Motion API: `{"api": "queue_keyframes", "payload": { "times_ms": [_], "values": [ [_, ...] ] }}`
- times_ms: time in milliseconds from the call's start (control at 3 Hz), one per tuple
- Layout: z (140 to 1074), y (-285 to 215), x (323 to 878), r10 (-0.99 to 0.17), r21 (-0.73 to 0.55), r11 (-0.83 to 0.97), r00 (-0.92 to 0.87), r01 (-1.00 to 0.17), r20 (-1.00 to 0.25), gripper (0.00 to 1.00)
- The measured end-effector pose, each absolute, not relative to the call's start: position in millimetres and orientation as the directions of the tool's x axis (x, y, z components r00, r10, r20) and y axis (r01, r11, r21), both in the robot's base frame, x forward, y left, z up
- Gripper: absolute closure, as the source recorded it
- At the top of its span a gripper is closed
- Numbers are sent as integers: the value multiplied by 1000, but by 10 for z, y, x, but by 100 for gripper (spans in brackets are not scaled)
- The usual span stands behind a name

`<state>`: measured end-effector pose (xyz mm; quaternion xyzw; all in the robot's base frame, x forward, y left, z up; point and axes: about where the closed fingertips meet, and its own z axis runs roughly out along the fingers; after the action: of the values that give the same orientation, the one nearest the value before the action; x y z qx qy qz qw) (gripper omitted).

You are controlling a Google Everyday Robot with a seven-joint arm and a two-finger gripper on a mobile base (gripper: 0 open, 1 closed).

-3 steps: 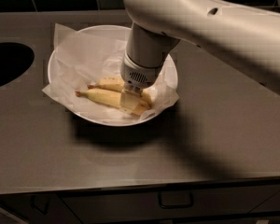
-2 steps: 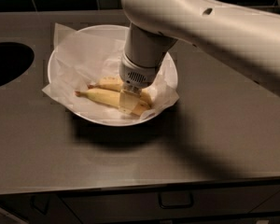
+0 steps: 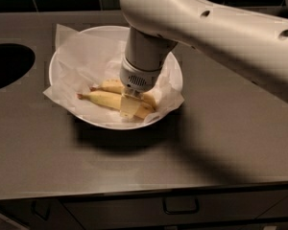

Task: Pick banana from white bowl

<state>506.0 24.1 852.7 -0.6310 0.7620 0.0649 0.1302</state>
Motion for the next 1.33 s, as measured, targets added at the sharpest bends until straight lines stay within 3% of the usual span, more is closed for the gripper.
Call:
{"api": "queue_keyframes", "payload": {
  "times_ms": [333, 667, 1333],
  "values": [
    [8527, 241, 5060, -945, -65, 195, -170, -979, -280, 68],
    [8549, 238, 5055, -944, -70, 193, -166, -979, -283, 98],
    [8797, 239, 5020, -946, -125, 166, -122, -978, -301, 100]
  ]
}}
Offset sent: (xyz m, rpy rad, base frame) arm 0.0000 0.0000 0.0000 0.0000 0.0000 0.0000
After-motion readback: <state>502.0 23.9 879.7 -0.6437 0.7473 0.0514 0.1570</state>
